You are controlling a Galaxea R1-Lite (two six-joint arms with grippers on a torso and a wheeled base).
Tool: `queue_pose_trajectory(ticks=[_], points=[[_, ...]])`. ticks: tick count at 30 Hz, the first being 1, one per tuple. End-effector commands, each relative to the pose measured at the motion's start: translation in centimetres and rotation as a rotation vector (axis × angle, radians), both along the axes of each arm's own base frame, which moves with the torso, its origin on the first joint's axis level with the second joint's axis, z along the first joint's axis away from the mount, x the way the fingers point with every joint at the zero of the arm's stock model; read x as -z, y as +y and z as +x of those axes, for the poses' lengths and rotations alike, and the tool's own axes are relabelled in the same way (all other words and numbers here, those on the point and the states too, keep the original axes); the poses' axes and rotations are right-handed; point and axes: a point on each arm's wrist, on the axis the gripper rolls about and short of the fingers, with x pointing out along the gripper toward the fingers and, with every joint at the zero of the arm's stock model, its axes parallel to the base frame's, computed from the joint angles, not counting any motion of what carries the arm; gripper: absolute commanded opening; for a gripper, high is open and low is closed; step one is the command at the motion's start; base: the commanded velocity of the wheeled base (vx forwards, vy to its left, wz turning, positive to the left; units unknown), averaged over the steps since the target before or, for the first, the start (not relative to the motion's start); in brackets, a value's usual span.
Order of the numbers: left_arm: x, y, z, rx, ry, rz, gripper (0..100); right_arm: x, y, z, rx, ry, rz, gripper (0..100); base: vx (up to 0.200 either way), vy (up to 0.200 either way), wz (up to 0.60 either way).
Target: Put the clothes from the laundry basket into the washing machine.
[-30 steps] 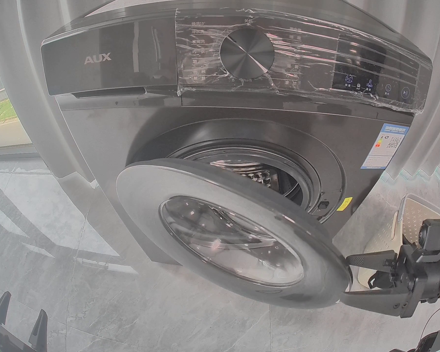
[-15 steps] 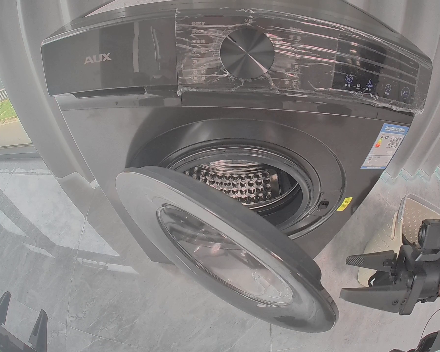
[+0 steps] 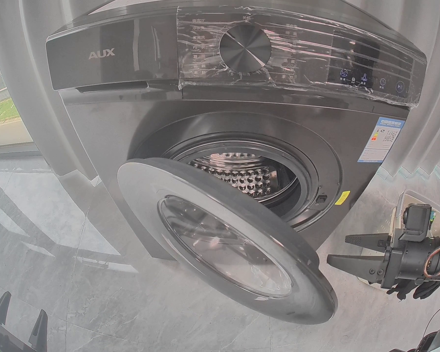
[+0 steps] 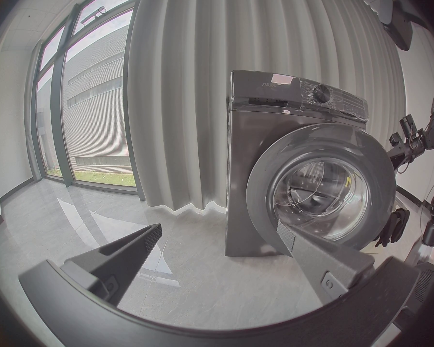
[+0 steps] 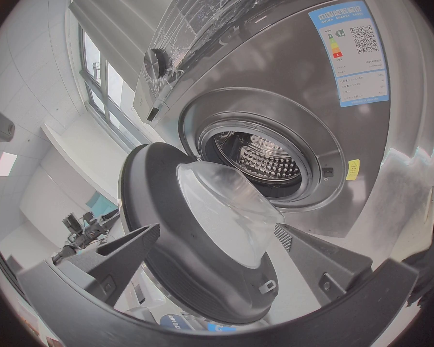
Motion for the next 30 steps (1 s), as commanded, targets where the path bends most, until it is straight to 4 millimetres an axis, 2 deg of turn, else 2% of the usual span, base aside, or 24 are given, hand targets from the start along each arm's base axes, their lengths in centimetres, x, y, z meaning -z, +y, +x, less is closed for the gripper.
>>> queue_pose_trajectory(ticks=[1,4,11,15,19,21,24,26,27,30], points=[[0.5,0.0,0.0,0.0,0.005,-0.001,100,0.7,0.4,0.9,0.013,0.025,-0.036,100,0.0,0.0,0.0],[0.5,0.0,0.0,0.0,0.005,-0.001,100,1.3,0.8,1.5,0.055,0.043,-0.067,100,0.0,0.0,0.0],[0.5,0.0,0.0,0.0,0.005,-0.001,100,2.5,1.8,1.9,0.013,0.072,-0.124,100,0.0,0.0,0.0],[0.5,0.0,0.0,0.0,0.005,-0.003,100,3.2,3.2,-0.3,-0.123,0.073,-0.145,100,0.0,0.0,0.0],[0.5,0.0,0.0,0.0,0.005,-0.003,100,2.7,3.3,-0.9,-0.144,0.049,-0.119,100,0.0,0.0,0.0],[0.5,0.0,0.0,0.0,0.005,-0.003,100,2.5,3.2,-0.6,-0.127,0.049,-0.112,100,0.0,0.0,0.0],[0.5,0.0,0.0,0.0,0.005,-0.003,100,2.9,2.9,1.7,-0.036,0.066,-0.124,100,0.0,0.0,0.0],[0.5,0.0,0.0,0.0,0.005,-0.003,100,2.9,2.9,1.7,-0.036,0.066,-0.124,100,0.0,0.0,0.0],[0.5,0.0,0.0,0.0,0.005,-0.004,100,3.4,3.1,2.7,0.005,0.076,-0.139,100,0.0,0.0,0.0],[0.5,0.0,0.0,0.001,0.005,-0.007,100,4.2,3.7,3.6,0.039,0.084,-0.16,100,0.0,0.0,0.0]])
